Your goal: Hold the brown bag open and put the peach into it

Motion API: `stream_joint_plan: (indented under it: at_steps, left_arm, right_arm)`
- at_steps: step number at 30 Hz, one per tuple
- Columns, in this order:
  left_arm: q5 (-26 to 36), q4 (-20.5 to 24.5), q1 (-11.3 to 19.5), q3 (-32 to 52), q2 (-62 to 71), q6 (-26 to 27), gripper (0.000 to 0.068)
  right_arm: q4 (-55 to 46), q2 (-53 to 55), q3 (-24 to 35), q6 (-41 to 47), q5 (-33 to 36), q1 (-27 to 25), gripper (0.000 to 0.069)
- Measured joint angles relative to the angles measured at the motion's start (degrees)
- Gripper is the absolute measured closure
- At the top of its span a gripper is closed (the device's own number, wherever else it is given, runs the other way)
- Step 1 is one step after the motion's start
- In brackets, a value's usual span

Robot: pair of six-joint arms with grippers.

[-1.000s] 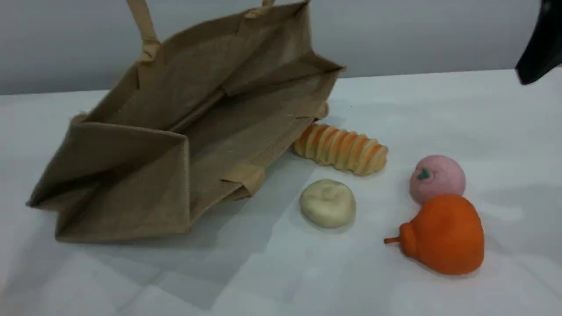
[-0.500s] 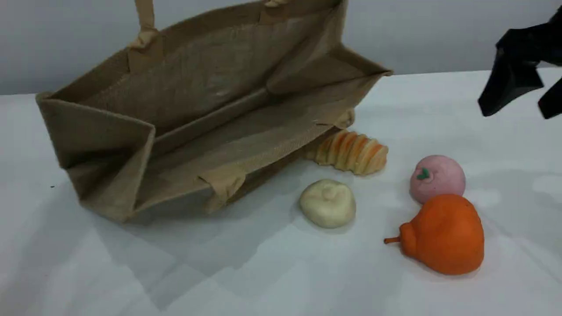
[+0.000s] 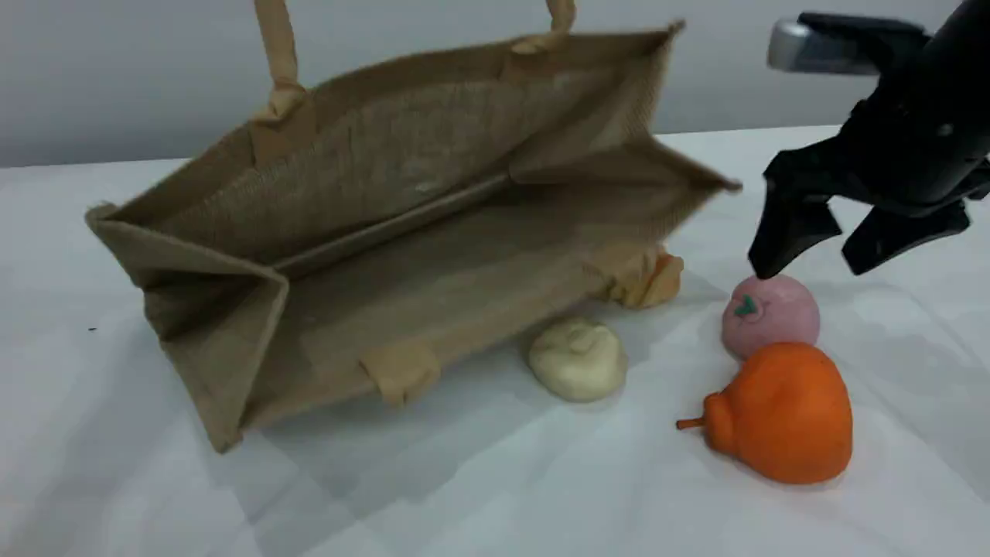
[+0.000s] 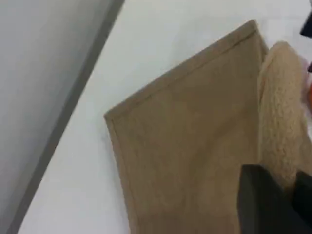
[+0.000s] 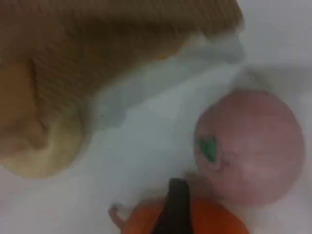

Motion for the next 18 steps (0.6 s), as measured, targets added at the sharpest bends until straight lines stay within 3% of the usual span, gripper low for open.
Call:
stream_joint_plan:
  at_steps: [18]
  left_arm:
    - [0.0, -0.4, -0.2, 0.0, 0.0, 0.0, 0.059]
  right_arm:
    - [1.8, 7.0, -1.7, -1.7, -4.6, 0.0, 0.0106]
